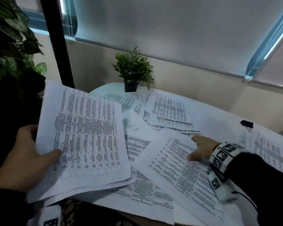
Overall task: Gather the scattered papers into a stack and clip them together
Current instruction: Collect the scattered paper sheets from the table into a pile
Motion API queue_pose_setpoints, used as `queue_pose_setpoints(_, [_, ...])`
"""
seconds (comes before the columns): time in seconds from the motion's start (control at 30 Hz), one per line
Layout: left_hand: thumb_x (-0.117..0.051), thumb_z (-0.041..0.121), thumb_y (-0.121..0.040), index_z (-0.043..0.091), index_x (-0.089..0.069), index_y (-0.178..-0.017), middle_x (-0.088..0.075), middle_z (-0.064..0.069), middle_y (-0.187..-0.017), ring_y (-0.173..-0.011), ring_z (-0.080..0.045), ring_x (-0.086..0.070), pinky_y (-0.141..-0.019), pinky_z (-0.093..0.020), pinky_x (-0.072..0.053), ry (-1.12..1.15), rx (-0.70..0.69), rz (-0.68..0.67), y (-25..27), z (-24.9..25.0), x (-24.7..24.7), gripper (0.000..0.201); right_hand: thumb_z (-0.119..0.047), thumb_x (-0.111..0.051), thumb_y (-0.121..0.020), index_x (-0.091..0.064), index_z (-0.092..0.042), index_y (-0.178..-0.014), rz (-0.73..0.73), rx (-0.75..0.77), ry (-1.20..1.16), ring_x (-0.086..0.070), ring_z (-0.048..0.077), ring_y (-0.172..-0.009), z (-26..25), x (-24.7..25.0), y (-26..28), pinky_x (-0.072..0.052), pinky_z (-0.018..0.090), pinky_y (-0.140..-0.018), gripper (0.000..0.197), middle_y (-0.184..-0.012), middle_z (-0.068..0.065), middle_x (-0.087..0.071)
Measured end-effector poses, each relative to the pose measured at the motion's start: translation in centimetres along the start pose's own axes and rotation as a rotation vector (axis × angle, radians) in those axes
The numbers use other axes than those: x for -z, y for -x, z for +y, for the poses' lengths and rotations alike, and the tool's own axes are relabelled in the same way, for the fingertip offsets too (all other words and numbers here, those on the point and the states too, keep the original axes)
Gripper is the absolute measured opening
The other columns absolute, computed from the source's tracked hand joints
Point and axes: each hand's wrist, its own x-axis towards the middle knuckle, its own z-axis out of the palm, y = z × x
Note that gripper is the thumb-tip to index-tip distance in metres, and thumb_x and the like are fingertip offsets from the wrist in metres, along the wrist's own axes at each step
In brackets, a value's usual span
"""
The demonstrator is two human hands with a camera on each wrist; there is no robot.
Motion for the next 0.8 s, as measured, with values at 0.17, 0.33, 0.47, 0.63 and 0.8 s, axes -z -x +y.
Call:
queue_pose_setpoints(0.17, [-0.067,-0.005,-0.08,0.011,-0.017,-0.15,-0.036,0.008,-0.119,-0.091,0.025,-0.042,-0.086,-0.025,-0.036,-0.002,-0.048,0.026,2.2,5.0,-0.4,0.088,-0.038,-0.06,-0.088,-0.058,-0.01,-0.119,0.432,0.046,-0.247,-0.057,0.029,-0.107,-1.1,5.6,1.2,-0.041,0.035,-0.087,0.041,-0.121,0.014,-0.061])
queue_pose_setpoints(0.33, [-0.052,-0.004,-0.084,0.048,-0.06,-0.109,-0.061,0.004,-0.113,-0.092,-0.022,-0.061,-0.087,-0.043,-0.051,0.019,-0.051,-0.024,1.5,4.4,0.0,0.057,-0.028,-0.063,-0.086,-0.064,-0.019,-0.103,0.889,0.306,-0.981,-0.066,0.027,-0.094,-6.4,10.3,2.6,-0.052,0.047,-0.087,0.019,-0.098,0.007,-0.071])
queue_pose_setpoints(0.47, [-0.057,0.026,-0.085,0.029,-0.071,-0.099,-0.071,0.005,-0.106,-0.103,-0.013,-0.065,-0.086,-0.044,-0.051,0.4,0.169,0.009,-1.0,-2.4,0.0,0.02,-0.009,-0.059,-0.091,-0.062,-0.013,-0.106,0.609,0.567,-1.14,-0.063,0.022,-0.093,-14.7,7.8,1.8,-0.051,0.051,-0.09,0.016,-0.102,0.009,-0.068])
queue_pose_setpoints(0.63, [-0.07,0.037,-0.085,0.01,-0.059,-0.125,-0.072,-0.003,-0.107,-0.109,-0.007,-0.062,-0.083,-0.052,-0.051,0.432,0.187,0.059,-0.2,-3.0,-0.3,0.049,-0.017,-0.056,-0.093,-0.057,-0.017,-0.114,0.249,0.645,-1.113,-0.067,0.021,-0.097,-21.5,3.1,1.6,-0.054,0.042,-0.086,0.02,-0.109,0.005,-0.069])
queue_pose_setpoints(0.8, [-0.075,0.004,-0.078,0.015,-0.06,-0.119,-0.067,-0.006,-0.112,-0.099,-0.03,-0.065,-0.095,-0.052,-0.047,0.148,0.062,0.076,1.0,4.5,0.4,0.045,-0.046,-0.049,-0.092,-0.048,-0.021,-0.12,0.12,0.459,-0.649,-0.062,0.03,-0.105,-21.2,2.3,0.9,-0.05,0.043,-0.092,0.038,-0.111,0.007,-0.065])
